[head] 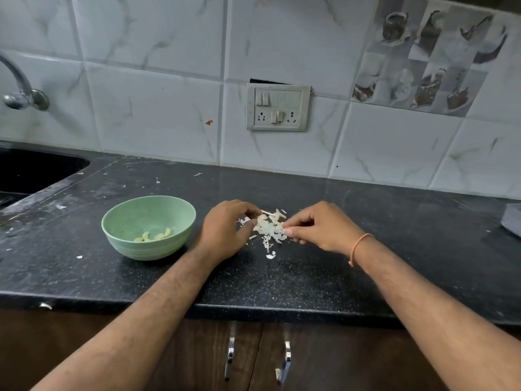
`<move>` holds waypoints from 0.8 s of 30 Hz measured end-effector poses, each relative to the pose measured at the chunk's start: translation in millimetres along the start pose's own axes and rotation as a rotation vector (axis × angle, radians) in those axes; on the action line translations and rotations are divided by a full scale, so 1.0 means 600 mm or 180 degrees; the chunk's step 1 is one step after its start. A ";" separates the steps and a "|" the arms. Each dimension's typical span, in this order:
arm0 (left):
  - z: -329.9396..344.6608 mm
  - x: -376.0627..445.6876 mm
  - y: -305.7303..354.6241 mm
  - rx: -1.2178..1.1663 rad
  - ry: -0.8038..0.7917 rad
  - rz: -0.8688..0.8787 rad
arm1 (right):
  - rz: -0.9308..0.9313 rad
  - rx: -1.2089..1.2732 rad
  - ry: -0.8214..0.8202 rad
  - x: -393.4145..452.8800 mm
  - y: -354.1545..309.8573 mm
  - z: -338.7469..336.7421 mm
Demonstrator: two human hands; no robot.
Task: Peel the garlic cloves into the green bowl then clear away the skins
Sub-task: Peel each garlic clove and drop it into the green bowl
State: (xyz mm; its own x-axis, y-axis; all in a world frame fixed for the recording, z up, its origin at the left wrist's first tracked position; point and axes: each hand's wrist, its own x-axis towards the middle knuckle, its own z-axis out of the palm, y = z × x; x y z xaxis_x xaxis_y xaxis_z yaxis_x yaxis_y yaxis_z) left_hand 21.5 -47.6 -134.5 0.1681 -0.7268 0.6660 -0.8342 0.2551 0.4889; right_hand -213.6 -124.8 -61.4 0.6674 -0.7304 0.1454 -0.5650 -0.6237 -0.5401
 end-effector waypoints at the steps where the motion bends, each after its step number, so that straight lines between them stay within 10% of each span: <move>1: -0.002 0.000 0.002 0.0050 -0.0001 -0.0029 | 0.0008 -0.0353 -0.0134 -0.006 0.002 -0.006; 18: -0.006 -0.005 0.014 -0.0151 -0.0065 0.0043 | -0.0321 -0.2002 -0.0319 -0.009 -0.010 -0.010; 24: -0.008 -0.013 0.035 -0.0658 -0.0352 0.0191 | -0.0177 0.0088 0.0625 0.013 -0.003 0.016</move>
State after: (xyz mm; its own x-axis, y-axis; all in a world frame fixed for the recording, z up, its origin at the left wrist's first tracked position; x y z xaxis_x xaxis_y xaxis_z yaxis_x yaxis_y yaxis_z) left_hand 4.9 -33.6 -126.7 0.0536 -0.7689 0.6371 -0.7138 0.4166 0.5629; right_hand -202.7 -127.0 -67.3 0.5883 -0.7369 0.3331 -0.5146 -0.6589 -0.5487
